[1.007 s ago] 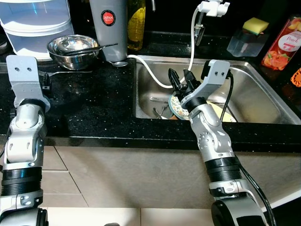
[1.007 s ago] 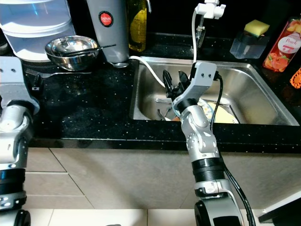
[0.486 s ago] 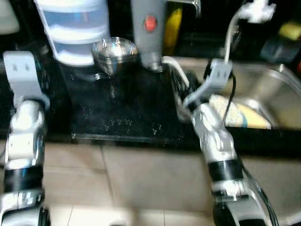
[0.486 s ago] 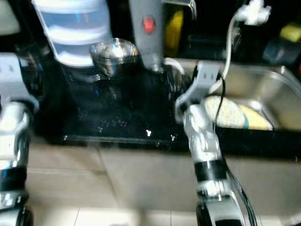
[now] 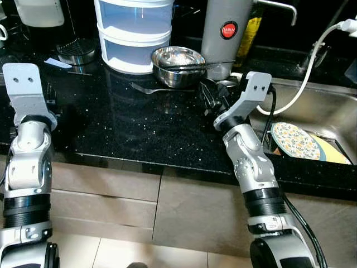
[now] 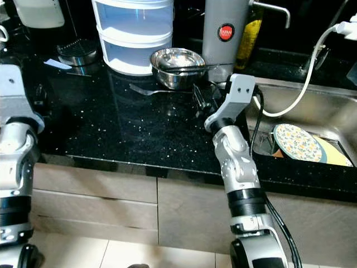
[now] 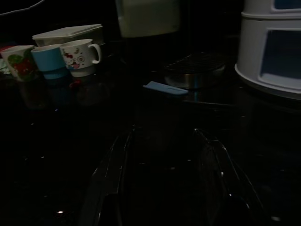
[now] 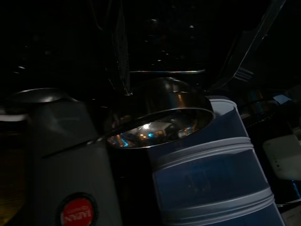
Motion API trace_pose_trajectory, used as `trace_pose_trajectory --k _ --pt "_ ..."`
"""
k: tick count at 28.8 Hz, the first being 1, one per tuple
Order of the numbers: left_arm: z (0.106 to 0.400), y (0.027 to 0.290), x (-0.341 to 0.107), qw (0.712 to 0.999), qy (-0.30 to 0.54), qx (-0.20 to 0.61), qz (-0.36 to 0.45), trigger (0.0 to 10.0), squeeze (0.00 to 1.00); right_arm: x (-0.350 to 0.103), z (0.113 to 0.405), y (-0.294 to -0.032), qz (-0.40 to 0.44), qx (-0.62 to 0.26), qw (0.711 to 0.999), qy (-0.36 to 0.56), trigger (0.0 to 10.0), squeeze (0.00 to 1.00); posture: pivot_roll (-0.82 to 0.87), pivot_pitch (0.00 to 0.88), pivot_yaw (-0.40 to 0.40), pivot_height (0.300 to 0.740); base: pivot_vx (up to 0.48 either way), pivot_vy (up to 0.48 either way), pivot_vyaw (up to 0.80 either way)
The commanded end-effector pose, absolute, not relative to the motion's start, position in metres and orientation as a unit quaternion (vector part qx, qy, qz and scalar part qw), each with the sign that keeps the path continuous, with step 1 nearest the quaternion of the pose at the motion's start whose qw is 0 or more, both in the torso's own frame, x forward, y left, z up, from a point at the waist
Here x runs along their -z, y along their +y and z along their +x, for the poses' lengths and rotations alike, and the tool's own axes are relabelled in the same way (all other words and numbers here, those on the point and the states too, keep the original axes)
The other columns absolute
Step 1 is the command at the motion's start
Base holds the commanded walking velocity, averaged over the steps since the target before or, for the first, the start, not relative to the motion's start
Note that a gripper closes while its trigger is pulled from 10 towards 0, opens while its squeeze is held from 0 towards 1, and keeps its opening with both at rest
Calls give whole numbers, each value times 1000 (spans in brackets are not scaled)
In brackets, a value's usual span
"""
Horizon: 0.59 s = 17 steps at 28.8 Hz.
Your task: Kitchen organization
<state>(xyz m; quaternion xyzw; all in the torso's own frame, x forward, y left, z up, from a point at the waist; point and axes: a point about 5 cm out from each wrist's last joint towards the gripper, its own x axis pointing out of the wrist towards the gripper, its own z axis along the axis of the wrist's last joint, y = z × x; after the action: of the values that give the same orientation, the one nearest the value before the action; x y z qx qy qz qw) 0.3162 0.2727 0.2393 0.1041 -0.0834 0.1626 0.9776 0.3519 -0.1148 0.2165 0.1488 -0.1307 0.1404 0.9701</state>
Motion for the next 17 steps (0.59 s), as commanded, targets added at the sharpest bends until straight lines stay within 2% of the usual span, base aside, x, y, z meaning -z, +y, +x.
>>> trace_pose_trajectory --k 1,7,9,10,13,17 --pt "317 274 -240 976 -82 -163 118 10000 0 -215 351 -122 146 -131 972 -127 10000 0 250 0 -51 740 0 0 0" --pt "317 280 -244 973 -84 -164 141 10000 0 -214 350 -121 144 -132 973 -126 10000 0 249 0 -49 740 0 0 0" --pt "320 281 -247 985 -85 -135 72 10000 0 -214 349 -121 141 -133 973 -127 10000 0 249 0 -49 740 0 0 0" --pt "320 281 -247 985 -85 -135 72 10000 0 -214 349 -121 141 -133 973 -127 10000 0 249 0 -49 740 0 0 0" --pt "340 277 -248 992 -76 -94 -26 10000 0 -219 349 -122 131 -133 973 -134 10000 0 238 0 -66 740 0 0 0" --pt "363 254 -247 992 -63 -34 -109 10000 0 -238 345 -127 112 -133 971 -166 10000 0 197 26 -67 740 0 0 0"
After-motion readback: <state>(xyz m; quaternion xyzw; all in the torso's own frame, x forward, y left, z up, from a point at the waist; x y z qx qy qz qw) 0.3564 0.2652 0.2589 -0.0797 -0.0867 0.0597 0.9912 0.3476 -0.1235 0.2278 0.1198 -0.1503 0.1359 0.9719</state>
